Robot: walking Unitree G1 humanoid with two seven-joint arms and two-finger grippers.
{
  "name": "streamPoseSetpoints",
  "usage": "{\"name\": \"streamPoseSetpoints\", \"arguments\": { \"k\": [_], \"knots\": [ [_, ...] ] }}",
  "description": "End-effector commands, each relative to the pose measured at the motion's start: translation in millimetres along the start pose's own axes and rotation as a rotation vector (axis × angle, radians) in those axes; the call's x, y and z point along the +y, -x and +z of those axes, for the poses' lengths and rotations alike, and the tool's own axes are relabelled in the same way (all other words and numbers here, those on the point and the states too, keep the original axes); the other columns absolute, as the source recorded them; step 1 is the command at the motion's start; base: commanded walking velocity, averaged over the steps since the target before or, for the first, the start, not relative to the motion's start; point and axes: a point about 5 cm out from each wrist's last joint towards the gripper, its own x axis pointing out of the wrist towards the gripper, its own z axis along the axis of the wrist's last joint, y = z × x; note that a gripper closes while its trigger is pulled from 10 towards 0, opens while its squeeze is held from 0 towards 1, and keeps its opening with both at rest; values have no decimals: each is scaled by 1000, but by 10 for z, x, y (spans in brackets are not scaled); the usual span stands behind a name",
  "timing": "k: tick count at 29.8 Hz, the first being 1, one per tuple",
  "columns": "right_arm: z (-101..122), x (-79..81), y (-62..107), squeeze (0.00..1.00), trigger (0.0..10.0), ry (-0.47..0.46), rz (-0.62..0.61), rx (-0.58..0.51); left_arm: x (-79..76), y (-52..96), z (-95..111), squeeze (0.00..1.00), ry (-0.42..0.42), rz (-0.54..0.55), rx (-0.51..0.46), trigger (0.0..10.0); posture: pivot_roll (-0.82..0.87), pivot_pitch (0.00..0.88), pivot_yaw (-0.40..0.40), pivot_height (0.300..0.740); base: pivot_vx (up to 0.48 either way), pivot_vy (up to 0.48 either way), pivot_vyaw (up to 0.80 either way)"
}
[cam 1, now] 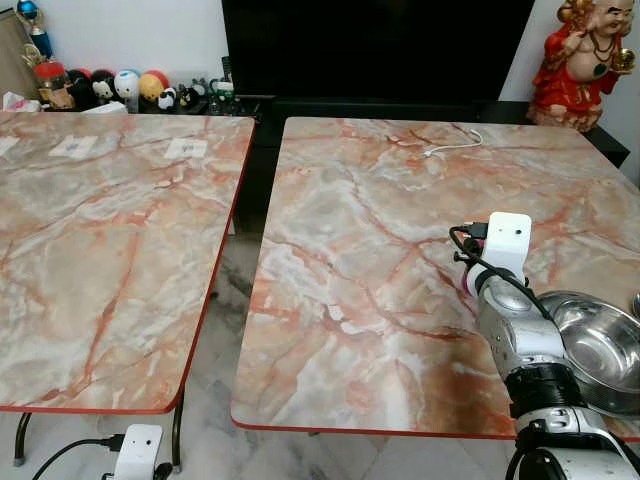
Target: Setting the table
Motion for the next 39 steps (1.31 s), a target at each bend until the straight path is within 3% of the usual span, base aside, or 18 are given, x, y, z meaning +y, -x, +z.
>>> {"name": "streamPoseSetpoints", "arguments": {
  "k": [1, 3, 4, 5, 9, 17, 20, 27, 33, 39],
  "knots": [
    [83, 16, -13, 0, 10000, -12, -2, -24, 18, 9, -41, 0, 4, 4, 22, 10000, 77, 0, -39, 740, 0, 0, 0],
    [114, 17, -9, 0, 10000, -35, 0, -59, 16, 9, -42, 0, 5, 4, 22, 10000, 76, 0, -39, 740, 0, 0, 0],
    [168, 28, 2, 0, 10000, -59, 12, -108, 16, 9, -42, 0, 5, 4, 22, 10000, 76, 0, -39, 740, 0, 0, 0],
    [292, 50, 43, 0, 10000, -87, 31, -224, 15, 9, -42, 0, 5, 5, 22, 10000, 76, 0, -39, 740, 0, 0, 0],
    [387, 64, 115, 0, 10000, -122, 38, -339, 14, 9, -41, 0, 7, 5, 20, 10000, 76, 0, -41, 740, 0, 0, 0],
    [305, 63, 266, 0, 10000, -165, 52, -407, 20, 10, -38, 0, 17, 13, 12, 10000, 81, 0, -42, 740, 0, 0, 0],
    [105, -49, 397, 0, 10000, -175, 23, -430, 30, 11, -34, 0, 17, 17, 8, 10000, 79, 0, -39, 740, 0, 0, 0],
    [-90, -197, 532, 0, 10000, -127, -9, -411, 44, 12, -33, 0, 10, 20, 10, 10000, 71, 0, -29, 740, 0, 0, 0],
    [-42, -111, 565, 0, 10000, -72, 49, -458, 55, 15, -42, 0, 23, 28, 14, 10000, 79, 0, -28, 740, 0, 0, 360],
    [25, -36, 562, 0, 10000, -96, 73, -477, 59, 17, -50, 0, 24, 30, 17, 10000, 83, 0, -29, 740, 0, 381, 800]
  ]
}}
